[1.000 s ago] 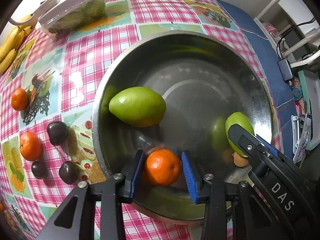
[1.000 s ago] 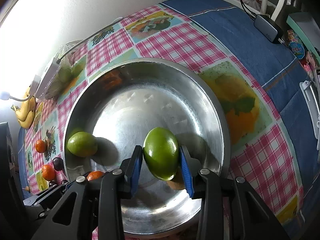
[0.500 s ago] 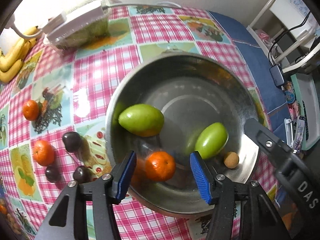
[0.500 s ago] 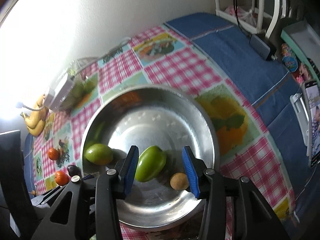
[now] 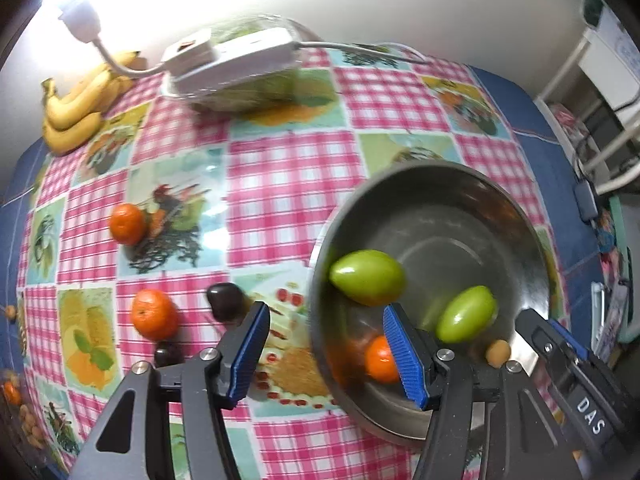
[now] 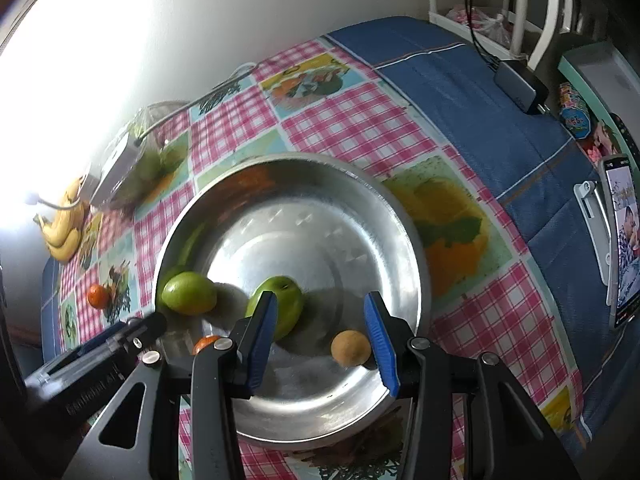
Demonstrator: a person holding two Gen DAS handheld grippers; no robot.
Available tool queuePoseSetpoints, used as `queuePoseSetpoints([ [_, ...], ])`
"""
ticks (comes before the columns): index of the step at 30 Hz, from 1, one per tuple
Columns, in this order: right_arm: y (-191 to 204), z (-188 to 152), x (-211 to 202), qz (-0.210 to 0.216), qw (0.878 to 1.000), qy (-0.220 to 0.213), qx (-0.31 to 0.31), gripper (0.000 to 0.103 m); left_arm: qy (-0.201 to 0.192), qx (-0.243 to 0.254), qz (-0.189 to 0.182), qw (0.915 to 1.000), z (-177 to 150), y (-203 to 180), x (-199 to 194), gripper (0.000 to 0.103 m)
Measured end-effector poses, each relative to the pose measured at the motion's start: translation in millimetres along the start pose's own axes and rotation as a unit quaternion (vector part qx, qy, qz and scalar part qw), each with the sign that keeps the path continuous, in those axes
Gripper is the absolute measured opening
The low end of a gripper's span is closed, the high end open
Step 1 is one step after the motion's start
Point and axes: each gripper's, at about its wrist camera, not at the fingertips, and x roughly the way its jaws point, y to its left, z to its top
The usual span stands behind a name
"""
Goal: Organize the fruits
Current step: 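Open the left gripper over the bowl while the right gripper releases the apple, then withdraw both grippers from the bowl toward the remaining tangerines and plums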
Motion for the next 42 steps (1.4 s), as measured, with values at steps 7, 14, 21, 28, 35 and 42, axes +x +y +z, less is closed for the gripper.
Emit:
queuePoseSetpoints([
  [7,10,-3,-1,0.002,1.000,0.002,-0.017,0.046,-0.009,-0.022,0.019,0.9995,5,17,-3,0.063],
  [14,9,-2,4,-0.005,1.000,0.006,-0.018,0.067,-0.012,-0.021,0.041,0.9989,5,21,-2,0.083],
  [21,9,-4,13,-0.012,0.999,0.013,-0.028,0.083,-0.015,-0.021,0.054,0.9982,2,24,0,0.099],
  [28,9,-4,17,-0.009,0.999,0.016,-0.031,0.092,-0.020,-0.025,0.063,0.9975,1,28,2,0.103],
  [35,9,-4,16,-0.013,0.999,0.011,-0.029,0.103,-0.024,-0.023,0.065,0.9974,1,30,3,0.103],
  [42,7,-5,16,-0.021,0.999,0.013,-0.024,0.103,-0.023,-0.018,0.060,0.9978,-1,30,3,0.103],
])
